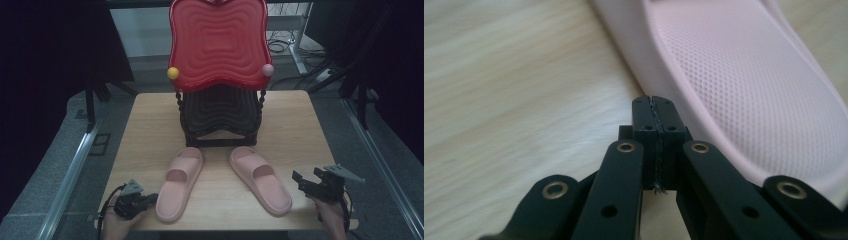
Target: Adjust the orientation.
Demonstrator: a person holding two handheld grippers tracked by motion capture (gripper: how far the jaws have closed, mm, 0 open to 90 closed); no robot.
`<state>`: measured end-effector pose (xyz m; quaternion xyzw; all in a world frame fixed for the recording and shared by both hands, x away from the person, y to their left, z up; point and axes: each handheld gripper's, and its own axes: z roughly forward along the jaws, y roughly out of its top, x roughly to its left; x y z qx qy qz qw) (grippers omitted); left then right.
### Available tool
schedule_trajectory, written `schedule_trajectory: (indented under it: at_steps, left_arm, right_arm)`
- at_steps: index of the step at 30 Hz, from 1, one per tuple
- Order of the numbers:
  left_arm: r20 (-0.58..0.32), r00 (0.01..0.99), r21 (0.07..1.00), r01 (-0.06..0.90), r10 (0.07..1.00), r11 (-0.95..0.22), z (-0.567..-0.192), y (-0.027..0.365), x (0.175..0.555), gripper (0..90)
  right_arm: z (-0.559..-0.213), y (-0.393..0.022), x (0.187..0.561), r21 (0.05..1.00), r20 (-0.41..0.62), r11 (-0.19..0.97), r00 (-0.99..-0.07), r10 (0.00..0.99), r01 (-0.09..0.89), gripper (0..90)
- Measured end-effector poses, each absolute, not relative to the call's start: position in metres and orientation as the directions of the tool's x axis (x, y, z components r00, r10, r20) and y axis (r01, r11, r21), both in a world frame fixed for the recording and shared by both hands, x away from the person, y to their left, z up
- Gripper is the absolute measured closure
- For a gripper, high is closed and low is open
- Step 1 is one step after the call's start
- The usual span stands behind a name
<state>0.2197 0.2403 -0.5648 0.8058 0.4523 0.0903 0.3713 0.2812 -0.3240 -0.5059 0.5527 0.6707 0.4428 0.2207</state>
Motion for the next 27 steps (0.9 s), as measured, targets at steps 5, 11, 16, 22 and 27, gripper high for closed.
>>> schedule_trajectory:
  at_steps: [5,11,16,22,27]
  left_arm:
    - [-0.187,0.639,0.676,0.635,0.746,-0.374,-0.562,0.215,0.215,89.7]
    - [-0.185,0.722,0.67,0.588,0.666,-0.452,-0.56,0.173,0.217,89.6]
    - [-0.188,0.744,0.682,0.568,0.641,-0.46,-0.558,0.158,0.219,89.6]
    - [-0.188,0.74,0.718,0.552,0.646,-0.424,-0.546,0.163,0.223,88.8]
    - [-0.194,0.695,0.786,0.532,0.692,-0.314,-0.525,0.187,0.229,80.3]
  right_arm:
    - [-0.505,-0.321,0.28,0.834,0.194,0.006,-0.304,0.933,0.552,11.5]
    - [-0.506,-0.317,0.279,0.831,0.19,0.017,-0.313,0.93,0.556,11.5]
    - [-0.508,-0.316,0.279,0.826,0.188,0.025,-0.317,0.929,0.563,11.5]
    - [-0.509,-0.315,0.279,0.822,0.184,0.041,-0.332,0.925,0.568,12.4]
    - [-0.508,-0.309,0.275,0.817,0.154,0.097,-0.377,0.913,0.569,12.6]
